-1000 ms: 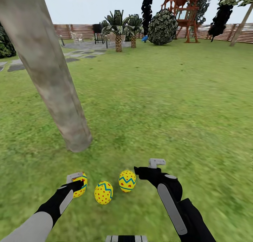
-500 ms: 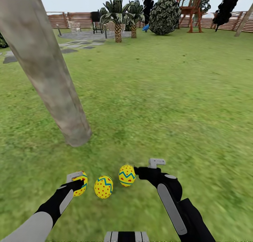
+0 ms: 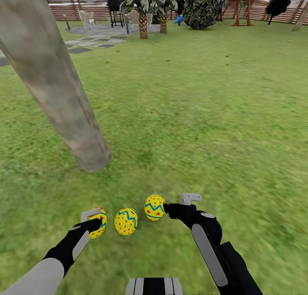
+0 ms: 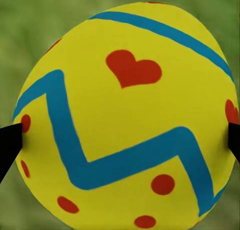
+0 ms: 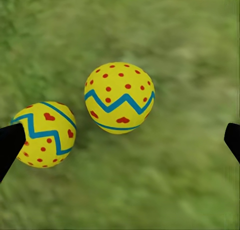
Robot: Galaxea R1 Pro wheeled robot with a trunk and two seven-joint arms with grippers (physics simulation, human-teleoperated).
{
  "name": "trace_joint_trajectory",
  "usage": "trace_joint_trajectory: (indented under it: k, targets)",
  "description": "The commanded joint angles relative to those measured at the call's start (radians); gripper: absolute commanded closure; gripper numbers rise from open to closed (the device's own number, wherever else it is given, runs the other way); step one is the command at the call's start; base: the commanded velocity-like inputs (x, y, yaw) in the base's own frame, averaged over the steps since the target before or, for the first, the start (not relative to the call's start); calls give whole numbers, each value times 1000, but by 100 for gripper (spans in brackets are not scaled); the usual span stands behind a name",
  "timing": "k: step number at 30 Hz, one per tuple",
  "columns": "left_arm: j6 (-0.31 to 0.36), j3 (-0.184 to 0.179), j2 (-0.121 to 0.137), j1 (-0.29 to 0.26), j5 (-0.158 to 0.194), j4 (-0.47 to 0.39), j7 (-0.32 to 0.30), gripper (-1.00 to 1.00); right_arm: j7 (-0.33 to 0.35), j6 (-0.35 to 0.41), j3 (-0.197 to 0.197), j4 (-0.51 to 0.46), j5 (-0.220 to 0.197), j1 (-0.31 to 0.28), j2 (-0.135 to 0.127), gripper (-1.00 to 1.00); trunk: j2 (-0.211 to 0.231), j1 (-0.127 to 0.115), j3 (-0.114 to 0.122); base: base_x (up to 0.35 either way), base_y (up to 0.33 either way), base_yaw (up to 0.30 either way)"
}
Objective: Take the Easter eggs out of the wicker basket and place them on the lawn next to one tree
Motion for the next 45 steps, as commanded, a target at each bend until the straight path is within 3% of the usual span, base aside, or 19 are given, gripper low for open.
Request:
trace_joint_trajectory:
  k: [1,12,18,23,37,45]
  targets:
    - [5,-4,0,0,7,-4,6,100,-10,2,1,-1,-10,-1,0,-100,-1,0,-5,0,0,0]
    - [5,-4,1,0,7,-9,6,100,-10,2,1,-1,-11,-1,0,-100,-3,5,-47,0,0,0]
    - [5,-4,0,0,7,-15,6,100,-10,2,1,-1,-11,-1,0,-100,-3,5,-47,0,0,0]
    - [6,-4,0,0,7,-22,6,100,-10,2,1,-1,-11,-1,0,-100,-4,7,-67,0,0,0]
    - [5,-4,1,0,7,-25,6,100,-10,2,1,-1,-11,-1,1,-100,-5,9,-82,0,0,0]
    - [7,-4,1,0,6,-76,5,100,-10,2,2,-1,-11,-1,1,-100,-6,10,-90,0,0,0]
